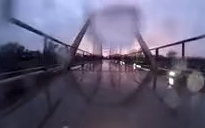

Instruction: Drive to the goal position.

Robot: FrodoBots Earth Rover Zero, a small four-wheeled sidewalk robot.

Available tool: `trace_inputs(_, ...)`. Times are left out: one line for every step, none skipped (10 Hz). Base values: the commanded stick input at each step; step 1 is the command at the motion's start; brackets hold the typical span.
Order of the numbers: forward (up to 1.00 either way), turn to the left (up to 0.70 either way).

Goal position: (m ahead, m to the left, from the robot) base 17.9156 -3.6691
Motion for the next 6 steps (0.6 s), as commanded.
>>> trace_inputs(0.70,0.00)
trace_inputs(0.70,0.00)
trace_inputs(0.70,0.00)
trace_inputs(0.70,0.00)
trace_inputs(0.70,0.00)
trace_inputs(0.70,0.00)
